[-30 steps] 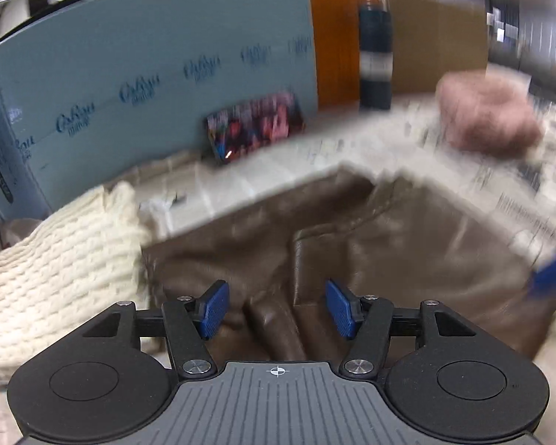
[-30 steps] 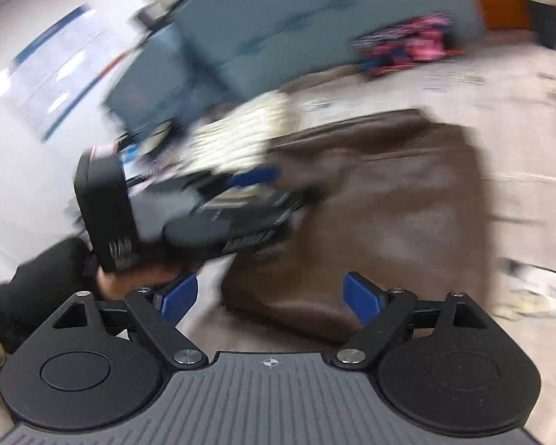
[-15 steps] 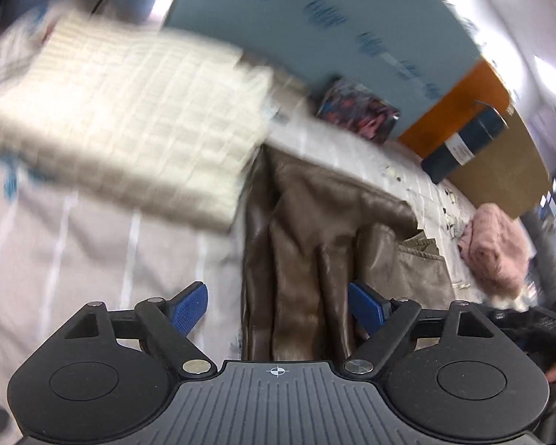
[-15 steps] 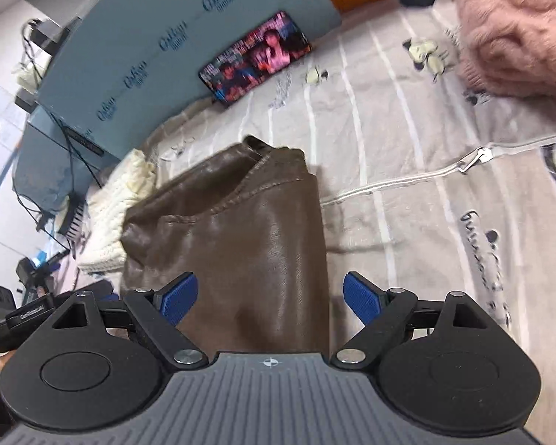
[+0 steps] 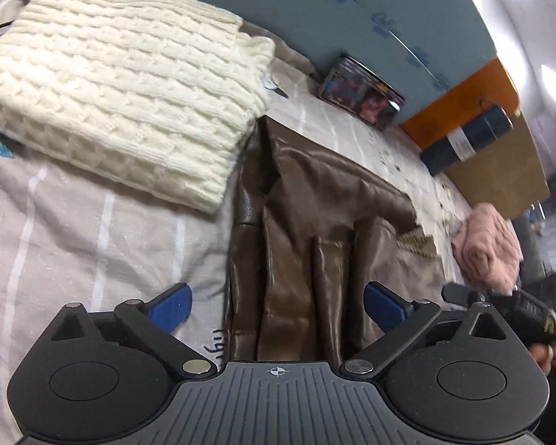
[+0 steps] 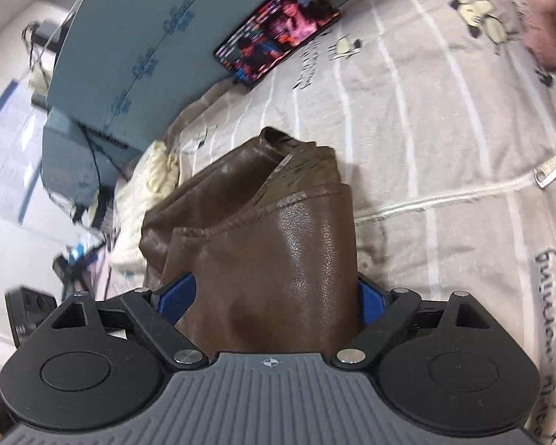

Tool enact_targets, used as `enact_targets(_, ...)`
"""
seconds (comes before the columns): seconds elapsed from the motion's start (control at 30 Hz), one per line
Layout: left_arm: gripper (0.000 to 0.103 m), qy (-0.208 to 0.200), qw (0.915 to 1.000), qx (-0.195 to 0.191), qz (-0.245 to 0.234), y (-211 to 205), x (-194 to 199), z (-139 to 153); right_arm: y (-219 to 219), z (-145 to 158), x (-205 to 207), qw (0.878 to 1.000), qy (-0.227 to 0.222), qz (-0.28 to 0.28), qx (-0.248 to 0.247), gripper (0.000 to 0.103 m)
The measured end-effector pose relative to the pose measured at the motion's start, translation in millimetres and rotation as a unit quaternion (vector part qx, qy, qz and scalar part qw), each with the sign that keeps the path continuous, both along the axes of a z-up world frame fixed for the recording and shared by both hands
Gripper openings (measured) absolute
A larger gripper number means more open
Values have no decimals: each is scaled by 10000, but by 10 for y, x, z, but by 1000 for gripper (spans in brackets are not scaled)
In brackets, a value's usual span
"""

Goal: Fold clothes

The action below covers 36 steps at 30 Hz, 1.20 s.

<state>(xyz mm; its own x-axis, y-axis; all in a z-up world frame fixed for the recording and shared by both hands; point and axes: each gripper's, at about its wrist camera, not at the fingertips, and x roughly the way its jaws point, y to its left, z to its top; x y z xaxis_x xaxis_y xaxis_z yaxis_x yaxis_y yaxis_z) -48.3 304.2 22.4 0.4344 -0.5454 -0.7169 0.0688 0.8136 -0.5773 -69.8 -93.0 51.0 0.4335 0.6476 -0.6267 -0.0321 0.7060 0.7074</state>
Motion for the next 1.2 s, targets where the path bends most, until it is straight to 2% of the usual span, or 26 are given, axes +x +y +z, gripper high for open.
enact_targets(0.1, 103, -14, 9990, -297, -344, -21, 25, -66, -57, -59, 21, 9995, 49, -24, 300, 90)
enact_targets(0.27, 102, 147, 9977, -654, 66, -12, 108, -107, -140, -213, -6, 9909, 241, -668, 1148, 90)
enact_targets(0.43, 102, -13, 9985, -477, -277, -82, 45, -66, 38, -180, -47, 9910, 345, -616, 1137, 86)
enact_targets(0.5, 102, -35, 9977, -538, -405, -57, 11, -65, 142, -145, -125, 9933, 365, -523, 966, 84)
enact_targets(0.6, 102, -40, 9956, -741, -577, 8, 13, -100, 223, -140, -319, 9923, 443, -711, 916, 72)
enact_targets(0.67, 102, -43, 9938, -875, -691, 52, 14, -124, 284, -168, -444, 9907, 499, -932, 858, 53)
enact_targets(0.7, 102, -66, 9933, -900, -722, 61, 18, -133, 314, -183, -485, 9898, 481, -1058, 824, 49)
enact_targets(0.73, 102, -110, 9937, -838, -730, 47, 8, -121, 344, -197, -515, 9887, 448, -1187, 801, 43)
enact_targets(0.83, 97, -287, 9955, -538, -723, -15, -58, -67, 430, -240, -489, 9879, 333, -1294, 791, 37)
enact_targets(0.9, 83, -399, 9969, -268, -615, -31, -120, -46, 474, -282, -393, 9895, 273, -1178, 794, 33)
enact_targets(0.93, 79, -395, 9977, -240, -497, -13, -136, -48, 485, -314, -332, 9898, 271, -1115, 840, 30)
enact_targets(1.0, 55, -323, 9990, -239, -175, 45, -164, -51, 475, -351, -230, 9896, 309, -987, 1001, 27)
enact_targets(1.03, 48, -255, 9993, -267, 30, 85, -175, -53, 467, -366, -181, 9893, 329, -922, 1084, 25)
enact_targets(1.07, 38, -212, 9990, -315, 246, 113, -206, -31, 452, -363, -150, 9888, 339, -831, 1194, 22)
enact_targets(1.13, 32, -224, 9973, -325, 625, 131, -294, 47, 399, -335, -110, 9868, 346, -599, 1467, 16)
enact_targets(1.17, 23, -276, 9966, -255, 740, 106, -349, 110, 352, -308, -98, 9855, 348, -462, 1598, 14)
enact_targets(1.2, 19, -317, 9960, -316, 773, 51, -402, 161, 302, -275, -88, 9841, 346, -326, 1712, 14)
